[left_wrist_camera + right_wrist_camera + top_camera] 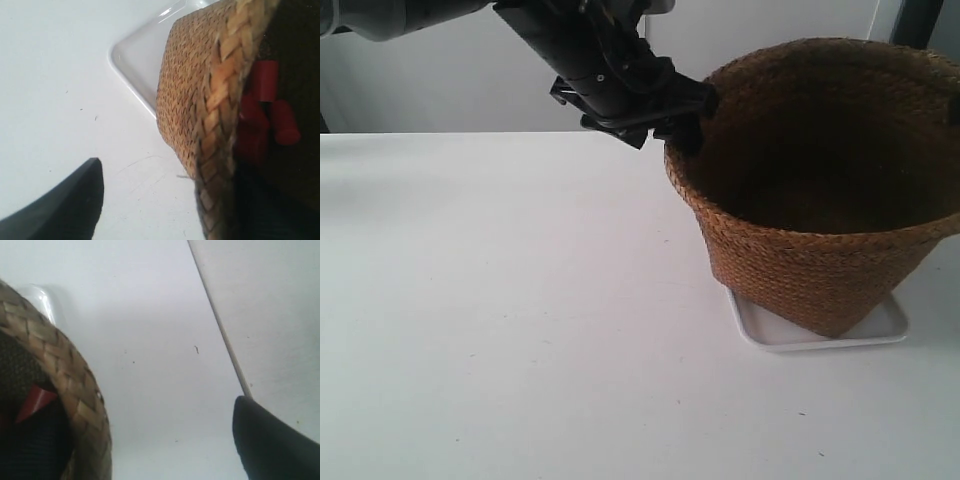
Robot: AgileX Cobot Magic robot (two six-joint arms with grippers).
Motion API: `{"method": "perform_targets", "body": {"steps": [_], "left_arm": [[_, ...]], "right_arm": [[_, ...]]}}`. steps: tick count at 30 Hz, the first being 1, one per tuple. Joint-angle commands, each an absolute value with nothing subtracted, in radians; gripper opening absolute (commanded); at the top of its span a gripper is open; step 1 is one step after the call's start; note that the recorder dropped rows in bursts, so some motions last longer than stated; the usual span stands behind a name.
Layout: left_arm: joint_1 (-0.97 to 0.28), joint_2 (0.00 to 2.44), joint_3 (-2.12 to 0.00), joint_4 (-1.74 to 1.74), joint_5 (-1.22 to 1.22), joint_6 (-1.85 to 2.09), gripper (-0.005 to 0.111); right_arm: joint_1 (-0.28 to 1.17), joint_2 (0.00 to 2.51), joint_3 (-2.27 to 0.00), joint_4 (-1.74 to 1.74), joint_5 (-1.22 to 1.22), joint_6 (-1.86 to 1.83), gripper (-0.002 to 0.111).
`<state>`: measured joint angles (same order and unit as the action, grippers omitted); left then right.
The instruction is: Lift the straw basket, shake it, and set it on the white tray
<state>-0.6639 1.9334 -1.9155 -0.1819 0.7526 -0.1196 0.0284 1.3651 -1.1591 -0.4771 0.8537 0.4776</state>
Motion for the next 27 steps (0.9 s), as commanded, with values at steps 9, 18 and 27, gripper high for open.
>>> {"method": "perform_targets", "body": {"steps": [9,18,27], "left_arm": [[-0.651,1.919,-1.974,-0.193,0.716,-0.069,0.071],[-0.651,1.919,-2.044,-0.207,0.699,0.014,0.07],[-0.651,1.721,-2.02,0.192,0.759,-0.147,0.059]], "right_arm": [[0.011,1.365,-1.164,-0.444,0.654,0.472,0.08],[0.011,1.365,-1.164,-0.397,0.514,0.472,0.08],[0.011,1.188,-1.164,-0.396,0.335,0.478,0.057]]}}
